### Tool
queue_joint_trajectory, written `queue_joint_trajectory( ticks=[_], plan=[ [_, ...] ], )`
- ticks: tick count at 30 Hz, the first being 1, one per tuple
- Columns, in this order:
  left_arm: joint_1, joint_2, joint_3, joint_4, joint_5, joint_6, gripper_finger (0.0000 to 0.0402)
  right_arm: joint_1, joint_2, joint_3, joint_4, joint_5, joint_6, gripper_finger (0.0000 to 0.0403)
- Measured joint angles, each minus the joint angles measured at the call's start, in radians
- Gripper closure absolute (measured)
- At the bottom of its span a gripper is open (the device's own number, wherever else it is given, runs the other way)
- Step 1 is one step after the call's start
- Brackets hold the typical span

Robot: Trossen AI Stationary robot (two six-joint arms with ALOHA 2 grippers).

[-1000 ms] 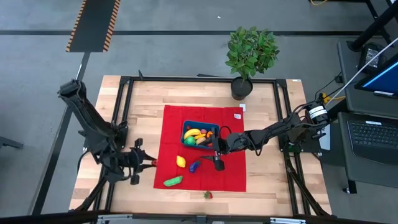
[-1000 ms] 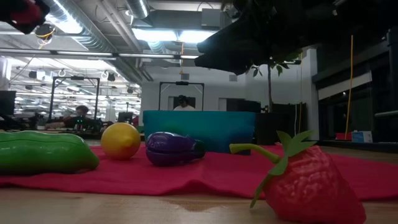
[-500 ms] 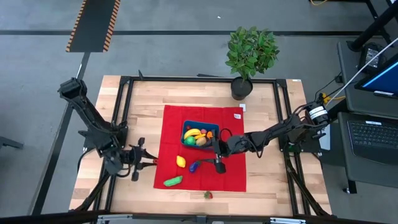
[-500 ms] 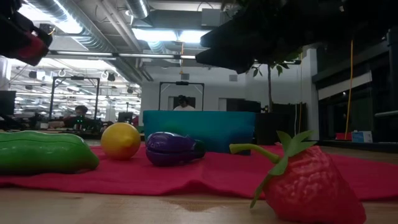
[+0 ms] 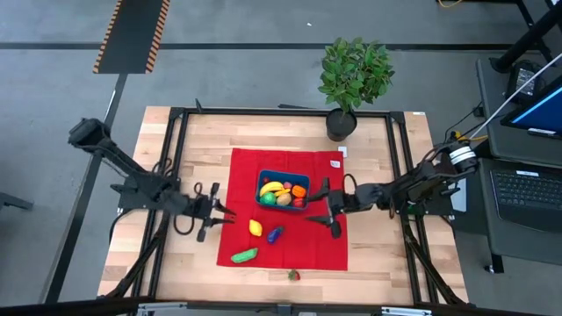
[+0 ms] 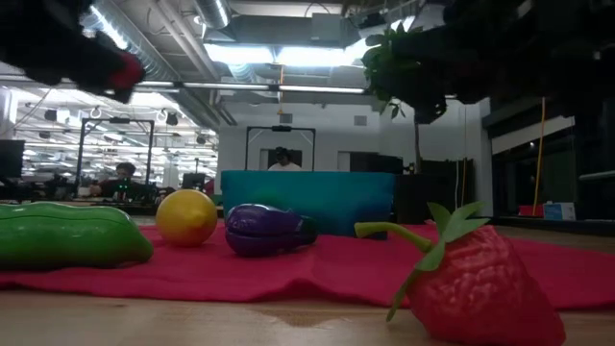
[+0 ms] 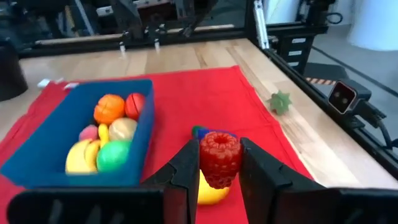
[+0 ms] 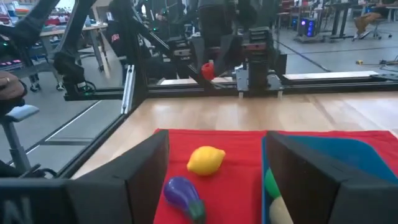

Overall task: Pick and placing Produce into tupperware
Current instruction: Put the red raspberry into the blue bin

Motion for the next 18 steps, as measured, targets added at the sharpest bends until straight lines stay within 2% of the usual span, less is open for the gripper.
queue_joint_trajectory(
  ticks=[4,9,13,18],
  plan=[
    [0.162,0.0,0.0,0.067,0.18,0.091,0.0322,0.0,-0.042,-0.026,0.003,0.0,-0.003,0.0136],
    [0.345,0.019,0.0,0.139,0.381,0.135,0.0322,0.0,-0.05,-0.03,-0.023,0.0,-0.006,0.0136],
    [0.455,0.078,0.016,0.161,0.43,0.145,0.0322,0.0,-0.049,-0.03,-0.039,0.0,-0.004,0.0136],
    [0.554,0.2,0.092,0.142,0.497,0.181,0.0322,-0.001,-0.049,-0.03,-0.039,0.0,-0.007,0.0136]
  ],
)
